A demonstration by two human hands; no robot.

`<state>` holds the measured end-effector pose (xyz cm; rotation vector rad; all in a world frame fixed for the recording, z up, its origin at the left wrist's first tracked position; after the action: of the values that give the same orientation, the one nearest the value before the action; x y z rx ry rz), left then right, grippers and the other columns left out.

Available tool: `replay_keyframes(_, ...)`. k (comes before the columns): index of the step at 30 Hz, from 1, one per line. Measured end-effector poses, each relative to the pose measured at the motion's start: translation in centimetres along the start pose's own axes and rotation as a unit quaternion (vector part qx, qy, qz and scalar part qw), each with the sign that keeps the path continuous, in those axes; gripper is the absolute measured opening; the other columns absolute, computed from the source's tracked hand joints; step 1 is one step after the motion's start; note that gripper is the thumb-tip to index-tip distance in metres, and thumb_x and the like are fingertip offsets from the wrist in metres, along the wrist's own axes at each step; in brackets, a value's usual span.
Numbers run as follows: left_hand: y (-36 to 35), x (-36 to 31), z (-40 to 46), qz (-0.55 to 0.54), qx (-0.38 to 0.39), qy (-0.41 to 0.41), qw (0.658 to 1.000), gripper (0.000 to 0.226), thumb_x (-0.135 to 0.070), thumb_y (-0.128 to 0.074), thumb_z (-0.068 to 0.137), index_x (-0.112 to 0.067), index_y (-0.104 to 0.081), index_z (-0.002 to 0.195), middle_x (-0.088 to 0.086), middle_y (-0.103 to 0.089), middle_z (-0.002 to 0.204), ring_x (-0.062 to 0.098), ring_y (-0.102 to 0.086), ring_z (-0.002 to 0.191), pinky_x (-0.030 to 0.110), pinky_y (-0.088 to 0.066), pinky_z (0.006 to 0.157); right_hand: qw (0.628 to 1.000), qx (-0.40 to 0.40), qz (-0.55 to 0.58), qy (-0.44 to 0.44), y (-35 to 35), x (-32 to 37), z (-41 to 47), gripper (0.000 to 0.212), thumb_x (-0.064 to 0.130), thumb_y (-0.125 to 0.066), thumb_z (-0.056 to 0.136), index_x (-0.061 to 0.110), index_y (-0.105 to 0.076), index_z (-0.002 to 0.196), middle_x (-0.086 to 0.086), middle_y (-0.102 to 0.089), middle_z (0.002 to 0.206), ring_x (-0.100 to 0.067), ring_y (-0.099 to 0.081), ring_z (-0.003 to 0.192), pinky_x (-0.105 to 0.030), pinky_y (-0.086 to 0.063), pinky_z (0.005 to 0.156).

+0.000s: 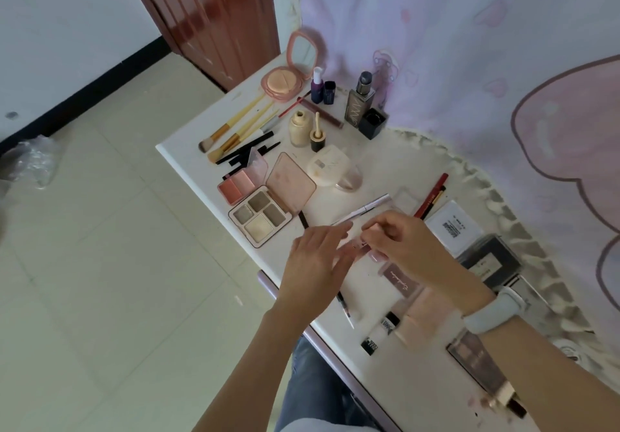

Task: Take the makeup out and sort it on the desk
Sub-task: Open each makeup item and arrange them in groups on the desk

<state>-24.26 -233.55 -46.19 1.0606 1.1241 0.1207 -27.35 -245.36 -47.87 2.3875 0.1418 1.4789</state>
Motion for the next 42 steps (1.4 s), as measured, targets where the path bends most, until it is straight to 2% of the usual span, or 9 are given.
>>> replay_keyframes(3, -1.3, -0.7, 0.4, -0.073, 0.046, 0.007, 0.996, 0.027, -0.029, -0.048, 0.094, -0.008, -0.06, 0.105, 0.002, -0.064, 0.087, 0.019, -0.057, 0.072, 0.036, -0.049, 0.064, 0.998, -0.006, 0.056, 0.01, 0.4, 0.4, -0.2, 0.007, 0.013, -0.059, 0.087, 0.009, -0.064, 0.084, -0.01, -0.063, 0.064, -0.023, -0.056, 0.057, -0.043, -0.051, 0.066)
replay_keyframes(5, -1.4, -0.6, 0.7, -0.071, 0.044, 0.016, 0.996, 0.021, -0.023, -0.048, 0.095, -0.008, -0.058, 0.105, 0.002, -0.062, 0.091, 0.018, -0.056, 0.075, 0.031, -0.046, 0.065, 0.999, -0.014, 0.036, 0.021, 0.7, 0.6, -0.1, 0.007, 0.018, -0.06, 0.087, 0.017, -0.066, 0.082, -0.008, -0.067, 0.07, -0.024, -0.062, 0.06, -0.039, -0.053, 0.068)
replay_keyframes(10, -0.9, -0.9, 1.0, -0.024, 0.025, -0.002, 0.999, 0.023, -0.016, -0.046, 0.094, -0.011, -0.055, 0.114, 0.002, -0.06, 0.098, 0.018, -0.056, 0.08, 0.026, -0.04, 0.063, 0.998, -0.032, -0.017, 0.054, 0.8, 1.1, 0.2, 0.012, 0.025, -0.063, 0.082, 0.036, -0.063, 0.079, 0.015, -0.062, 0.065, -0.002, -0.058, 0.064, -0.014, -0.048, 0.06)
replay_keyframes(18, -0.9, -0.9, 1.0, -0.001, 0.023, 0.013, 1.0, 0.03, -0.031, -0.037, 0.09, -0.018, -0.058, 0.108, -0.01, -0.055, 0.071, 0.011, -0.046, 0.055, 0.02, -0.032, 0.05, 0.999, 0.002, 0.008, 0.047, 0.3, 0.7, 0.7, 0.005, 0.016, -0.06, 0.086, 0.021, -0.06, 0.084, -0.012, -0.065, 0.079, -0.026, -0.063, 0.075, -0.039, -0.054, 0.07)
replay_keyframes(25, -1.9, -1.1, 1.8, 0.001, 0.044, 0.007, 0.999, 0.024, -0.028, -0.044, 0.094, -0.022, -0.058, 0.113, -0.012, -0.056, 0.067, 0.012, -0.049, 0.055, 0.023, -0.041, 0.054, 0.999, 0.009, -0.03, 0.042, 1.0, -0.5, 1.0, 0.007, 0.02, -0.057, 0.089, 0.026, -0.057, 0.086, -0.007, -0.066, 0.086, -0.019, -0.064, 0.082, -0.035, -0.053, 0.079)
replay_keyframes(32, -1.8, -1.1, 2.8, -0.007, 0.034, 0.018, 0.999, 0.034, -0.041, -0.041, 0.089, -0.03, -0.059, 0.116, -0.014, -0.04, 0.049, 0.006, -0.039, 0.048, 0.02, -0.034, 0.052, 0.999, -0.016, -0.002, 0.041, 2.3, -0.9, 1.3, 0.003, 0.021, -0.059, 0.087, 0.024, -0.058, 0.086, -0.01, -0.065, 0.083, -0.024, -0.064, 0.079, -0.039, -0.053, 0.078)
replay_keyframes(37, -2.8, -0.3, 3.5, -0.007, 0.08, 0.05, 0.996, 0.048, -0.052, -0.048, 0.087, -0.026, -0.04, 0.128, -0.016, -0.049, 0.072, 0.003, -0.05, 0.066, 0.021, -0.038, 0.057, 0.999, -0.009, 0.032, 0.042, 3.5, -0.5, 1.8, 0.005, 0.019, -0.06, 0.084, 0.023, -0.059, 0.084, -0.009, -0.065, 0.081, -0.025, -0.063, 0.078, -0.034, -0.052, 0.075)
replay_keyframes(40, -3.4, 0.9, 3.5, -0.043, 0.103, 0.082, 0.99, 0.044, -0.027, -0.051, 0.09, -0.015, -0.033, 0.128, -0.01, -0.048, 0.075, 0.004, -0.047, 0.06, 0.02, -0.037, 0.059, 0.998, -0.041, 0.037, 0.029, 5.7, -1.2, 2.3, 0.003, 0.016, -0.06, 0.083, 0.017, -0.057, 0.082, 0.002, -0.063, 0.066, -0.011, -0.059, 0.063, -0.023, -0.05, 0.066)
replay_keyframes(42, -3.5, 2.6, 3.4, -0.147, 0.094, 0.16, 0.972, 0.031, -0.011, -0.042, 0.094, -0.012, -0.036, 0.125, -0.01, -0.052, 0.075, 0.002, -0.047, 0.058, 0.014, -0.037, 0.056, 0.988, -0.103, 0.113, 0.005, 7.9, -2.5, 2.5, 0.004, 0.011, -0.061, 0.083, 0.009, -0.057, 0.081, 0.003, -0.06, 0.058, -0.007, -0.054, 0.055, -0.018, -0.046, 0.058)
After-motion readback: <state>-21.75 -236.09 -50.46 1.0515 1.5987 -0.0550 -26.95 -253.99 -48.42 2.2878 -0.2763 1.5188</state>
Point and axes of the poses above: each hand's wrist, its own z-axis towards the middle knuckle, its own y-axis out of the back of the hand, x = y × z, the point moved 10 cm from there along z, towards the middle knuckle
